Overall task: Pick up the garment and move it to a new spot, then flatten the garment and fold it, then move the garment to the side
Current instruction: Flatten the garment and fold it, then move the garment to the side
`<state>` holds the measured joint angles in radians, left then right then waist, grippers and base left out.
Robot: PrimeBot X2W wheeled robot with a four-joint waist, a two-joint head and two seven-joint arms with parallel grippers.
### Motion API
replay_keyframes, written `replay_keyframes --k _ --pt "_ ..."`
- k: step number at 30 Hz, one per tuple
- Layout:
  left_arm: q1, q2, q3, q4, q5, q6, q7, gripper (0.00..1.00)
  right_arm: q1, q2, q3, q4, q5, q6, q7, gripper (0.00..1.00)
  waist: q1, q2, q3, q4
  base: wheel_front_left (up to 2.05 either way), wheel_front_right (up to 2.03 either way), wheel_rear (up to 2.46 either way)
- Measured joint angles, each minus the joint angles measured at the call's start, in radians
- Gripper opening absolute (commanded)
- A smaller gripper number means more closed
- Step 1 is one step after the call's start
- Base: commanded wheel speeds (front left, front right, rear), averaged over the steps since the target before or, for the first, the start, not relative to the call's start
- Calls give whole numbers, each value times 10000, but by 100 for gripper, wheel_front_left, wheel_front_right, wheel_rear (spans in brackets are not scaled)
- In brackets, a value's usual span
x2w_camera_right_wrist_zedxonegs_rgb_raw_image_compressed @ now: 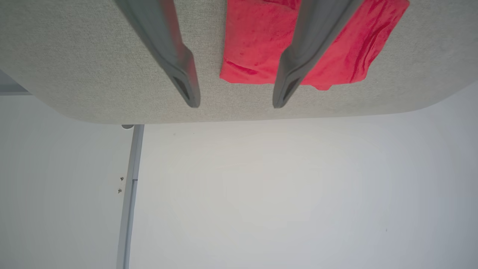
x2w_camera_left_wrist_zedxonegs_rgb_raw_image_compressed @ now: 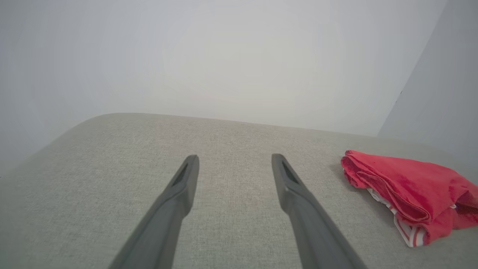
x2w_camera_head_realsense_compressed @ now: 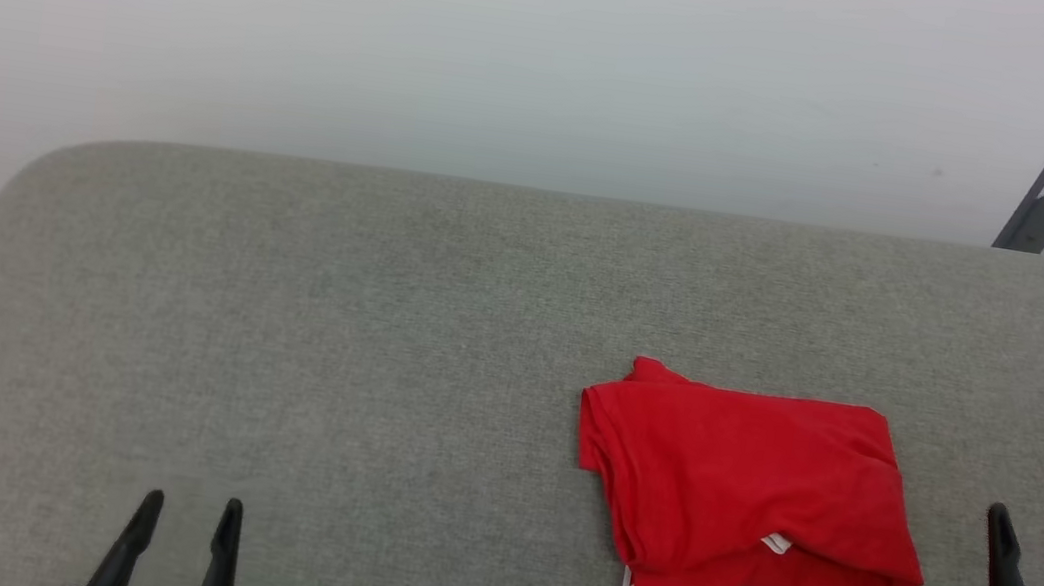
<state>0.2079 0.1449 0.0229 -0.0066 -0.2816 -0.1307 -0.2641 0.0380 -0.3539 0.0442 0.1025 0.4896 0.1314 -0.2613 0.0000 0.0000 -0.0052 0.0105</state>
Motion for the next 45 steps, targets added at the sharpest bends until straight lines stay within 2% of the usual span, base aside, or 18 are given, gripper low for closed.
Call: replay_keyframes --k 10,24,27,31,34,37,41,45 --pt "287 -63 167 -378 13 0 0 100 786 401 -646 -1007 -316 0 309 100 0 0 -38 142 0 0 0" --pt "369 -75 81 -418 -15 0 0 100 978 554 -723 -1515 -378 0 690 100 0 0 -77 122 0 0 0" --pt "368 -107 63 -418 -15 0 0 100 923 458 -604 -1503 -330 0 1057 100 0 0 -28 129 0 0 0" --pt "271 -186 -54 -384 -8 0 0 100 86 -332 -54 -1221 -186 0 2385 100 0 0 132 99 0 0 0" --pt "-48 -230 -171 -307 15 0 0 100 -795 -1243 566 -811 167 0 3917 100 0 0 366 90 0 0 0" --pt "-372 -261 -305 -192 33 0 0 100 -1657 -2146 1379 -431 1108 0 5800 100 0 0 651 85 0 0 0" --pt "-851 -293 -439 -96 94 0 0 100 -2784 -2899 1837 211 2462 0 7981 100 0 0 1079 93 0 0 0" --pt "-1318 -364 -548 -75 102 0 0 100 -3789 -3055 2234 803 3392 0 9430 100 0 0 1557 105 0 0 0"
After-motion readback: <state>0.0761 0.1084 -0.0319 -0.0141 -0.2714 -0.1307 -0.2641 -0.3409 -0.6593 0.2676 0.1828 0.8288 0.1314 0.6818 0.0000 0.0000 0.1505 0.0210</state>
